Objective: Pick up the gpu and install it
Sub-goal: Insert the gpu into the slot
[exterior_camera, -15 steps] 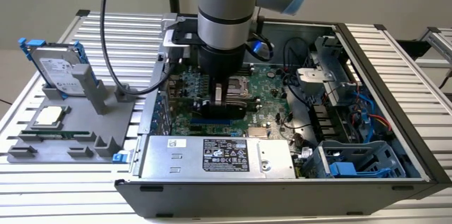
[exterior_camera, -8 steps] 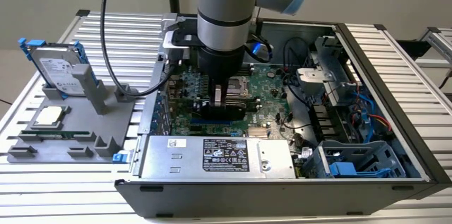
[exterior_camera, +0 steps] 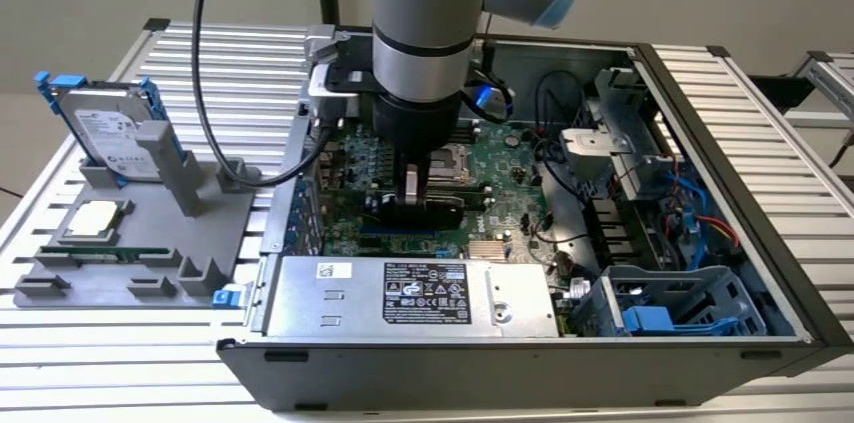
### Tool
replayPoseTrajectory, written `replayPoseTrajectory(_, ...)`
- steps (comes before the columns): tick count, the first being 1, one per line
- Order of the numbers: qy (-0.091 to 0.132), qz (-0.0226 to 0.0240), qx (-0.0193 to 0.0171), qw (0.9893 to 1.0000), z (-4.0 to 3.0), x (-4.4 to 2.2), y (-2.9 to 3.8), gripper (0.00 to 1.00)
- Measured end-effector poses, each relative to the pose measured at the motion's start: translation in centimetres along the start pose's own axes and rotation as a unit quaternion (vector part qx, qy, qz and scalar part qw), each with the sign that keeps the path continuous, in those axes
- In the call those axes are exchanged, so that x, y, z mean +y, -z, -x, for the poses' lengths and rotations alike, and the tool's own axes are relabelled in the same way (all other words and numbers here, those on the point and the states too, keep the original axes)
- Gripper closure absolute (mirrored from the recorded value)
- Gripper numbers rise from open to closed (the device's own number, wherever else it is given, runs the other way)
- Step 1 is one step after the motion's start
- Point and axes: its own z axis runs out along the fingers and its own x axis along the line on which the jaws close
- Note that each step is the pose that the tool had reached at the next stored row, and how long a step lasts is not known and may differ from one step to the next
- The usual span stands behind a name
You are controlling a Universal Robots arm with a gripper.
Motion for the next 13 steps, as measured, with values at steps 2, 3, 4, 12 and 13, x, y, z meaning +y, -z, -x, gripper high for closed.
replayPoseTrajectory(2,0.000,-0.0001,-0.0001,1.0000,0.00,0.06,-0.09,1.00)
replayPoseTrajectory(3,0.000,-0.0002,-0.0003,1.0000,0.00,0.08,-0.16,1.00)
replayPoseTrajectory(4,0.000,-0.0002,-0.0005,1.0000,0.00,0.11,-0.21,1.00)
replayPoseTrajectory(12,0.000,-0.0001,-0.0005,1.0000,0.00,0.12,-0.28,1.00)
replayPoseTrajectory(13,0.000,-0.0001,-0.0006,1.0000,0.00,0.12,-0.32,1.00)
